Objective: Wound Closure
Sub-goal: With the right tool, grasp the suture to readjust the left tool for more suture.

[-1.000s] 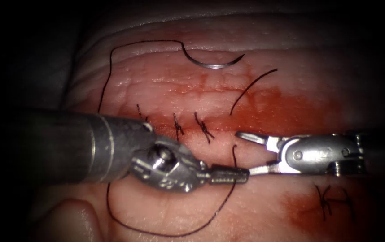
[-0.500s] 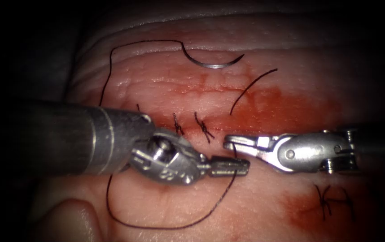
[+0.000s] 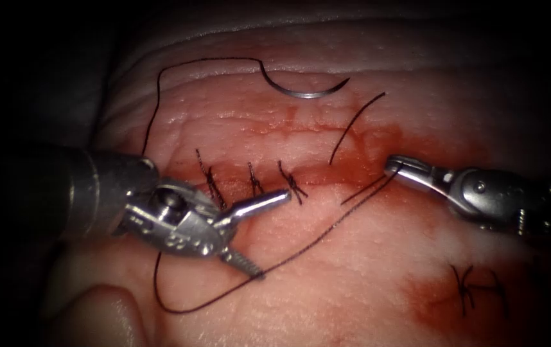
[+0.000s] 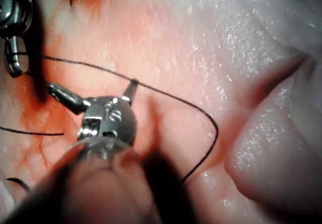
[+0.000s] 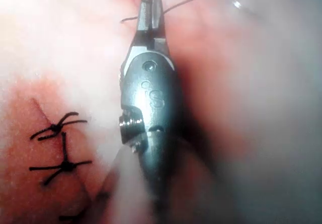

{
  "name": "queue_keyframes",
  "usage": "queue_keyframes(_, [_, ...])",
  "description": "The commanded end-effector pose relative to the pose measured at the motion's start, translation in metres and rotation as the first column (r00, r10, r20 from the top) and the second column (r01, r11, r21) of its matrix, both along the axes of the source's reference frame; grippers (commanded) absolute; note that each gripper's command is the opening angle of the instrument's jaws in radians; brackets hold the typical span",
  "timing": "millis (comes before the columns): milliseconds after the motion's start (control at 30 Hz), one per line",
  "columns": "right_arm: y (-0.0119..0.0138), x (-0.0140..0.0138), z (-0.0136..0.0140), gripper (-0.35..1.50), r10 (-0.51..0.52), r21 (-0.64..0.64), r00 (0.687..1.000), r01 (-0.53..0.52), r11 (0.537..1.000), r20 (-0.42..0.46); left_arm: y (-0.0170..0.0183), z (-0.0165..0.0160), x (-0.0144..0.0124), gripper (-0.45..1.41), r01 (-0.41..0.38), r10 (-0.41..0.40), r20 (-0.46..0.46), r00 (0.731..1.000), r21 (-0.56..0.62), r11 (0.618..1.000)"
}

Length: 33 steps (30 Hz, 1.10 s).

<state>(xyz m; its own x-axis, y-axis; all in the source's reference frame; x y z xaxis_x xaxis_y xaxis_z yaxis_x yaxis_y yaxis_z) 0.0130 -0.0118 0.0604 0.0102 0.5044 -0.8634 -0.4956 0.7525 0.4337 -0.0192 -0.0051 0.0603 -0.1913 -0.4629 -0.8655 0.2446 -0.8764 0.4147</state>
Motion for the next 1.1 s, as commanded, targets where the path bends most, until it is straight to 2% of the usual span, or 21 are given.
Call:
queue_keyframes(33, [-0.0003, 0.0005, 0.0012, -0.35, 0.008, 0.024, 1.0, -0.008, 1.0, -0.005, -0.0003, 0.0013, 0.0002, 0.54, -0.021, 0.02, -0.021, 1.0, -0.027, 0.999])
queue_keyframes(100, [-0.0004, 0.0003, 0.0016, -0.35, 0.013, 0.042, 1.0, -0.013, 0.999, -0.014, -0.0002, 0.0016, 0.0012, 0.44, -0.045, 0.044, -0.049, 0.998, -0.027, 0.999])
queue_keyframes(133, [-0.0004, 0.0003, 0.0017, -0.35, 0.019, 0.046, 1.0, -0.018, 0.999, -0.015, -0.0003, 0.0018, 0.0021, 0.47, -0.068, 0.067, -0.063, 0.996, -0.025, 0.997])
queue_keyframes(200, [-0.0004, 0.0003, 0.0019, -0.35, 0.02, 0.053, 1.0, -0.02, 0.998, -0.005, -0.0003, 0.0018, 0.0036, 0.76, -0.1, 0.098, -0.099, 0.99, -0.01, 0.995])
queue_keyframes(333, [-0.0004, 0.0002, 0.002, -0.35, 0.024, 0.056, 1.0, -0.024, 0.998, 0.002, -0.0002, 0.0016, 0.0062, 0.79, -0.117, 0.117, -0.138, 0.984, 0.007, 0.993])
queue_keyframes(600, [-0.0004, -0.0001, 0.0019, -0.35, 0.022, 0.056, 1.0, -0.022, 0.998, 0.003, -0.0018, 0.0029, 0.0058, 0.86, -0.151, 0.141, -0.169, 0.975, -0.044, 0.988])
queue_keyframes(700, [-0.0003, -0.0002, 0.0019, -0.35, 0.023, 0.056, 1.0, -0.023, 0.998, 0.004, -0.002, 0.0028, 0.006, 0.86, -0.161, 0.157, -0.149, 0.976, -0.013, 0.987])
queue_keyframes(733, [-0.0003, -0.0002, 0.0019, -0.35, 0.023, 0.056, 1.0, -0.023, 0.998, 0.004, -0.0021, 0.0026, 0.0062, 0.86, -0.156, 0.156, -0.146, 0.977, 0.011, 0.988])
queue_keyframes(800, [-0.0004, -0.0002, 0.0019, -0.35, 0.019, 0.058, 1.0, -0.019, 0.998, 0.008, -0.0024, 0.002, 0.0069, 0.86, -0.109, 0.129, -0.155, 0.98, 0.13, 0.985])
queue_keyframes(933, [-0.0004, -0.0002, 0.0019, -0.35, 0.017, 0.059, 1.0, -0.018, 0.998, 0.01, -0.0023, 0.0007, 0.0082, 0.86, -0.034, 0.094, -0.176, 0.98, 0.317, 0.948])
queue_keyframes(967, [-0.0004, -0.0002, 0.0019, -0.35, 0.015, 0.06, 1.0, -0.016, 0.998, 0.012, -0.002, 0.0, 0.009, 0.84, -0.01, 0.085, -0.178, 0.98, 0.384, 0.923])
queue_keyframes(1000, [-0.0004, -0.0002, 0.0019, -0.35, 0.016, 0.06, 1.0, -0.017, 0.998, 0.013, -0.0019, -0.0003, 0.0093, 0.81, -0.002, 0.082, -0.181, 0.98, 0.405, 0.914])
queue_keyframes(1033, [-0.0004, -0.0002, 0.0019, -0.35, 0.014, 0.062, 1.0, -0.015, 0.998, 0.015, -0.0021, -0.0008, 0.0097, 0.71, 0.03, 0.07, -0.194, 0.979, 0.469, 0.883])
queue_keyframes(1067, [-0.0004, -0.0002, 0.0019, -0.35, 0.014, 0.062, 1.0, -0.015, 0.998, 0.015, -0.0022, -0.0008, 0.0098, 0.69, 0.042, 0.065, -0.199, 0.978, 0.492, 0.87])
queue_keyframes(1100, [-0.0004, -0.0002, 0.0019, -0.35, 0.014, 0.062, 1.0, -0.015, 0.998, 0.015, -0.0028, -0.0007, 0.0096, 0.58, 0.055, 0.06, -0.2, 0.978, 0.523, 0.851])
